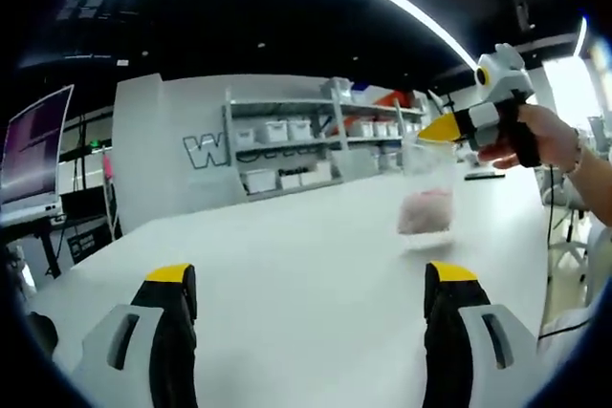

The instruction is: Open the resealable bag by pulling the two sides of the seal apart until the entire bag opening is separated and visibly accessible.

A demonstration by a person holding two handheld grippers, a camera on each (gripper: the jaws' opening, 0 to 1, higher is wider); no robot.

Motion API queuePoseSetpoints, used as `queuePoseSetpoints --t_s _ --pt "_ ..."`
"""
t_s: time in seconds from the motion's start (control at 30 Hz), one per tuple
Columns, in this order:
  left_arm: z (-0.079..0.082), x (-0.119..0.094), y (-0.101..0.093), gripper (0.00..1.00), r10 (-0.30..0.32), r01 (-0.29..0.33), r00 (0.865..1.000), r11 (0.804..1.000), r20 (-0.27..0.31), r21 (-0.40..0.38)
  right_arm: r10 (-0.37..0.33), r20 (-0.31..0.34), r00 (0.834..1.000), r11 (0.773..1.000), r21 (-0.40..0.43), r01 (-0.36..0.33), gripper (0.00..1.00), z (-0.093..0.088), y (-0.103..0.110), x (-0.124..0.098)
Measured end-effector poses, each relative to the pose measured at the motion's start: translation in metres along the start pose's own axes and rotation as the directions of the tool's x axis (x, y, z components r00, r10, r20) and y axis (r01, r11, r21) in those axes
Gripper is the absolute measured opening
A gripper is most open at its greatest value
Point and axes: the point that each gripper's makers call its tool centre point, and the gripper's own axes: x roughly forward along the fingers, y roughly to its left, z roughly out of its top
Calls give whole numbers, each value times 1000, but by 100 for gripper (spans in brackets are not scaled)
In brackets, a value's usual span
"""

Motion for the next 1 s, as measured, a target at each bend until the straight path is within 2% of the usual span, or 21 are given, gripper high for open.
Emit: queuePoseSetpoints --t_s 0.83,1.0 --pt "1 1 8 99 13 -13 1000 1000 10 -15 -16 16 1000 1000 4 16 0 11 -15 14" --pt "3 1 11 99 25 -24 999 999 29 -28 -15 20 1000 1000 8 15 0 13 -15 16"
